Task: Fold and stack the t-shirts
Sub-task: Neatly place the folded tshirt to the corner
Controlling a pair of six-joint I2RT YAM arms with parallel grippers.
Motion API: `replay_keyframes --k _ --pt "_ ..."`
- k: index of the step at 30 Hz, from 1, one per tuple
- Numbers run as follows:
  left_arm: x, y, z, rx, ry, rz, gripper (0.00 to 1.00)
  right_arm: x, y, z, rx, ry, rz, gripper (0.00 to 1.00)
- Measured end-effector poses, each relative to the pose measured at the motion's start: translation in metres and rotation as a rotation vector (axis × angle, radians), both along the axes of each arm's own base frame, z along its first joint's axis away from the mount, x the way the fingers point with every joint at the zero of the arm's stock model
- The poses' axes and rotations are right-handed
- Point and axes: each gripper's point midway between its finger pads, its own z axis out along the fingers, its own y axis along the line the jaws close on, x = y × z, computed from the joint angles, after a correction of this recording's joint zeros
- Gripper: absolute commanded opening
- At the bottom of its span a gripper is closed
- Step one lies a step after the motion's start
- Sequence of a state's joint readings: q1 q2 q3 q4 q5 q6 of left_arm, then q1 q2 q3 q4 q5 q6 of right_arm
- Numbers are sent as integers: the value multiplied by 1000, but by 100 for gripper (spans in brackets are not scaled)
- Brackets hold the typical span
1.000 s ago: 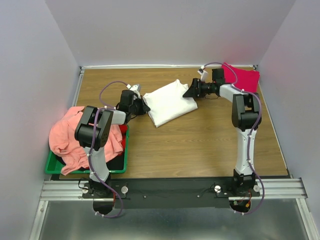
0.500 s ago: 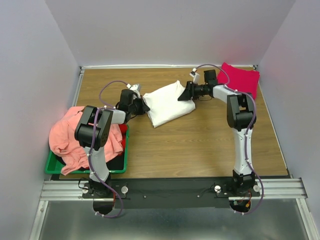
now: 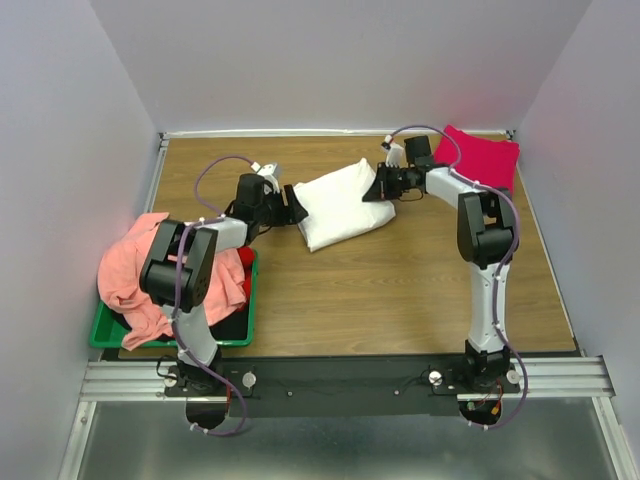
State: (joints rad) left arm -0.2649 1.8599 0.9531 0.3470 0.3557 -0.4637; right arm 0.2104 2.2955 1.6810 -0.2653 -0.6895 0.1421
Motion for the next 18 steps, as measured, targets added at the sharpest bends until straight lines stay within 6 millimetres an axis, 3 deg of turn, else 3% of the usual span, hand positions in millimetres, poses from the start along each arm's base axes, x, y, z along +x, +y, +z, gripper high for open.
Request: replay_keyframes --k 5,10,14,18 --pt "-8 3 40 -15 -63 0 78 14 -27 25 -131 -77 -102 0" --pt "-22 7 93 -41 -172 3 79 37 -62 45 -284 -149 -205 1" --pt "-30 10 108 -49 -203 4 79 55 -92 62 -424 -201 -284 0" --pt "-35 12 101 -39 -182 12 79 74 -122 78 -532 -255 -356 0"
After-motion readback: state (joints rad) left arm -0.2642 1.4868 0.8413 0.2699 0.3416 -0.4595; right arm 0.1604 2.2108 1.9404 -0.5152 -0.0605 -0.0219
